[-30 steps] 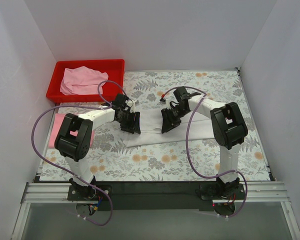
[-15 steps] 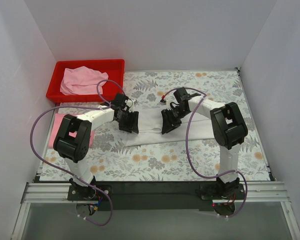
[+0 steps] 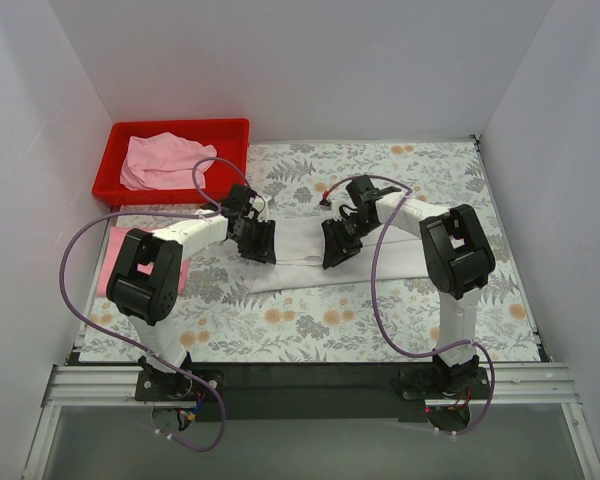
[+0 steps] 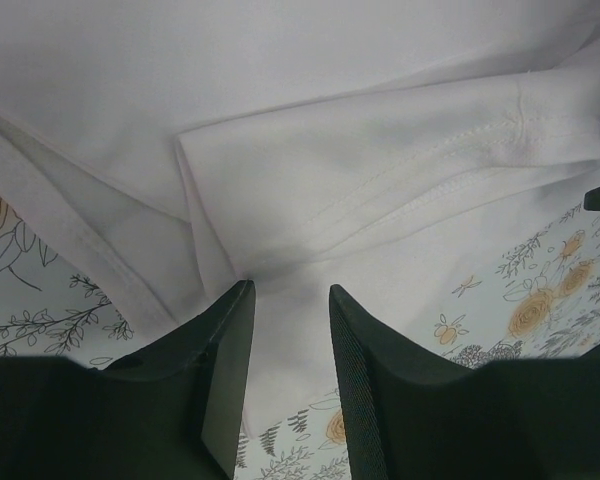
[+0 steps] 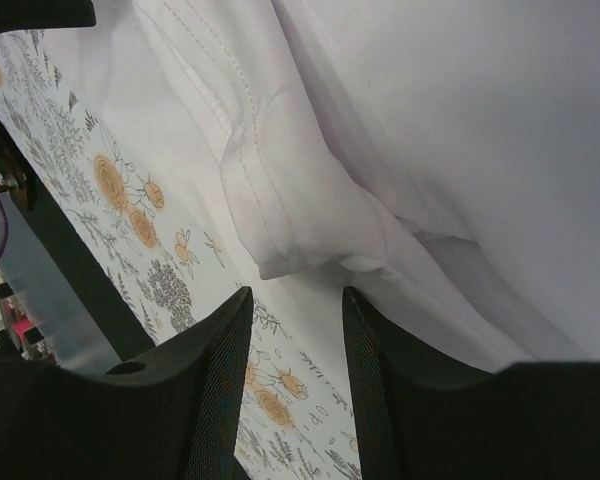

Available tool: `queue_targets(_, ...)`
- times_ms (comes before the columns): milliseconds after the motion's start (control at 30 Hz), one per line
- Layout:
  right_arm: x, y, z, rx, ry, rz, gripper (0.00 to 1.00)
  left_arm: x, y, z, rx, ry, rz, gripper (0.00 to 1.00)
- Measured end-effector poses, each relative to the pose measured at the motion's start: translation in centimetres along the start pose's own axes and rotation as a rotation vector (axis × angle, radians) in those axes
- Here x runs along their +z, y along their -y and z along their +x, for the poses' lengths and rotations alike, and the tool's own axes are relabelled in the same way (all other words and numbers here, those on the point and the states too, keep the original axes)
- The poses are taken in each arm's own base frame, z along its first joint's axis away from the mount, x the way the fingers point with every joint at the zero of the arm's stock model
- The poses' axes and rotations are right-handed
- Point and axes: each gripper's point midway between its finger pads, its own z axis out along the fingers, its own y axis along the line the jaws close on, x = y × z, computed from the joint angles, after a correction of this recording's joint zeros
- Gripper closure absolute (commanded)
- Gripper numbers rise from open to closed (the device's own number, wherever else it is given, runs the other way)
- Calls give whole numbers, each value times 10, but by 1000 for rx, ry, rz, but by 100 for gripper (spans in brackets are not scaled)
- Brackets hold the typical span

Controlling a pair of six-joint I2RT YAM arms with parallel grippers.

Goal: Fold and stack the t-shirts
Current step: Fold the tshirt

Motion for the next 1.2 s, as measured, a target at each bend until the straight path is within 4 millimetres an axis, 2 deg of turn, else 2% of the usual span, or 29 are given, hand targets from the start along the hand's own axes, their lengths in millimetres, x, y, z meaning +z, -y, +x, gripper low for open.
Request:
queue_targets(100, 1, -1, 0, -3, -2, -1, 52, -1, 2, -5, 5, 12, 5, 65)
queue_targets(200, 2, -2, 1, -6, -5, -2, 52, -1, 2, -8, 7, 18, 4, 59)
queue_targets(667, 7, 3, 15, -1, -31, 2, 55, 5, -6, -6, 0, 8, -32, 61)
queue_targets(833, 7, 3, 15, -3, -31, 3, 55, 8, -8, -4, -4, -1, -32, 74)
queue_targets(1033, 7, 4, 15, -2, -31, 3, 55, 6, -6, -5, -3, 1, -30, 83)
queue_targets(1067, 7, 4, 15, -2, -31, 3, 55, 5, -6, -6, -3, 2, -30, 88)
queue_targets(1200, 7, 3, 15, -3, -31, 3, 55, -1, -1, -17, 5, 27, -25, 97)
